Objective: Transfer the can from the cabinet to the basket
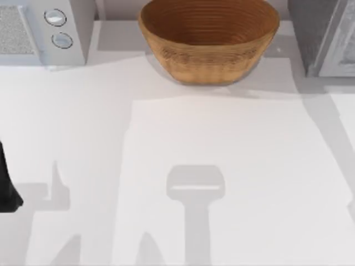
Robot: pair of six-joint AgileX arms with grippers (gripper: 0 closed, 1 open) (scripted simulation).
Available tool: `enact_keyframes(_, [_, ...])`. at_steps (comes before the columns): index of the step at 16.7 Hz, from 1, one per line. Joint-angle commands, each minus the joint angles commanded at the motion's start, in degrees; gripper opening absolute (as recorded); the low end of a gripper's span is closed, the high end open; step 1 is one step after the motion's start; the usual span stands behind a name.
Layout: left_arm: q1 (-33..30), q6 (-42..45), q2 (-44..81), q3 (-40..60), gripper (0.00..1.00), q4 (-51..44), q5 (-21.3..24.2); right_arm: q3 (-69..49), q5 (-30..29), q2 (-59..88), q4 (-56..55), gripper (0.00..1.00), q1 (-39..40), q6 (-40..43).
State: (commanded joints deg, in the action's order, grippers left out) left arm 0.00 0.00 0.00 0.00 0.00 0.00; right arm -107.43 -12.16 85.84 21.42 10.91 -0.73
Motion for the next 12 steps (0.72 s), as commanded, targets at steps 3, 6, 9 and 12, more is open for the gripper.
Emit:
enact_keyframes(3, [0.0,0.0,0.0,0.0,1.0,0.0,0.0,-3.2,-0.3,4.2,-1.2,1.0,0.3,0.0])
enact_keyframes(6, [0.0,0.0,0.0,0.0,1.0,0.0,0.0,-3.4,-0.4,4.6,-1.3,1.0,0.3,0.0])
enact_keyframes(9, [0.0,0.0,0.0,0.0,1.0,0.0,0.0,-4.0,-0.2,5.1,-1.1,1.0,0.0,0.0])
enact_keyframes(12, [0.0,0.0,0.0,0.0,1.0,0.0,0.0,-8.8,0.3,9.1,-0.5,1.0,-0.4,0.0])
